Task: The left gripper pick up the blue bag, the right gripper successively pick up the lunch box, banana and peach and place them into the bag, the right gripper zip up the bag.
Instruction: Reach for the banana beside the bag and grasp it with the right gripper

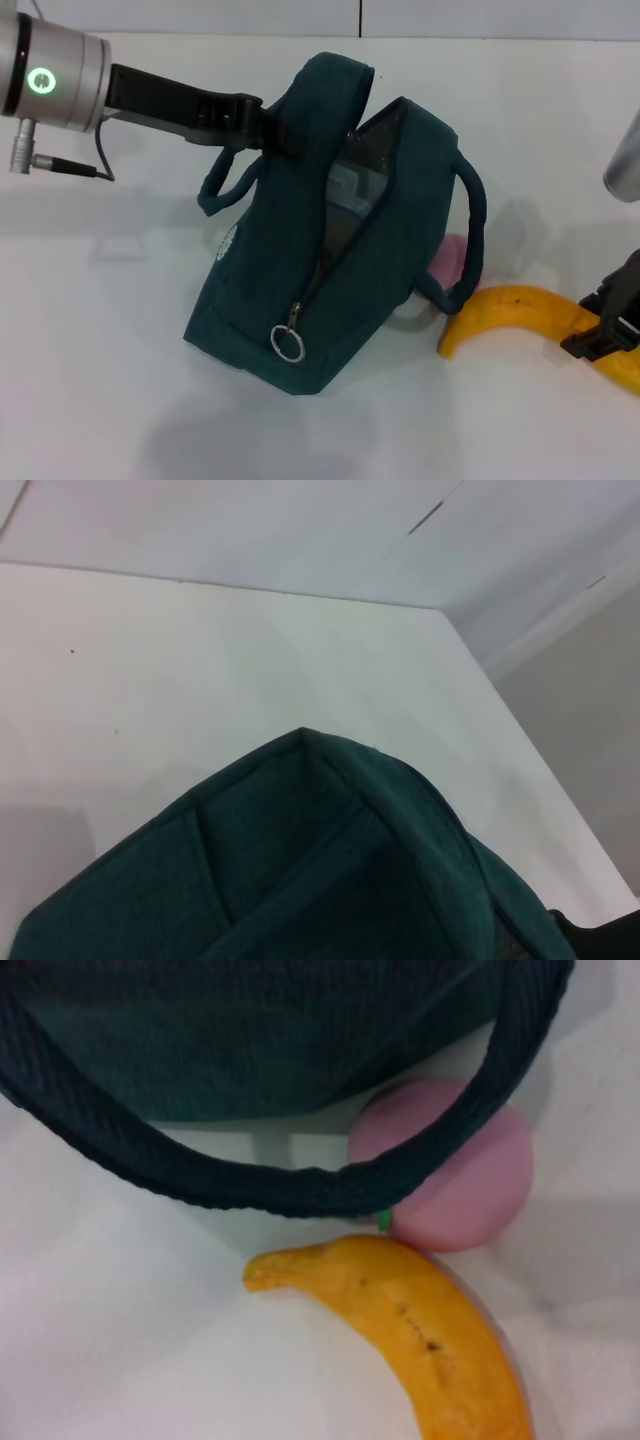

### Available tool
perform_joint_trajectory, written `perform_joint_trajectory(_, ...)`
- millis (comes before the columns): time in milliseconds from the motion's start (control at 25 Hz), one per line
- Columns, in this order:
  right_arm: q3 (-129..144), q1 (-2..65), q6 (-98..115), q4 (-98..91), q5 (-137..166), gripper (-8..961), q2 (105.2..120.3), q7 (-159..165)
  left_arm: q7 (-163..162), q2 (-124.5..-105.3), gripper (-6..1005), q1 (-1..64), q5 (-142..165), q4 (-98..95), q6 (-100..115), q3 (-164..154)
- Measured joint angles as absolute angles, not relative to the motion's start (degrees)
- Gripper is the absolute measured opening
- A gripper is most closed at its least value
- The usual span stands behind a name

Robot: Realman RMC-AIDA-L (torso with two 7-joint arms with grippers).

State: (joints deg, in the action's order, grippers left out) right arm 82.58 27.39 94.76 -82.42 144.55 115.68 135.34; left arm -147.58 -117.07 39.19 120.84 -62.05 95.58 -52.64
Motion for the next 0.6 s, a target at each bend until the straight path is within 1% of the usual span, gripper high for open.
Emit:
perform_joint_trajectory(440, 84.0, 27.6, 94.3, -81.4, 146.2, 530, 115.75, 136.0, -147.6, -117.07, 56, 39.0, 120.8, -62.0, 95.5, -52.6)
perform_joint_trajectory(600, 84.5, 27.8, 94.3, -80.9, 147.2, 485, 115.84, 136.1, -147.6, -117.07, 56, 39.0, 120.8, -62.0, 95.5, -52.6)
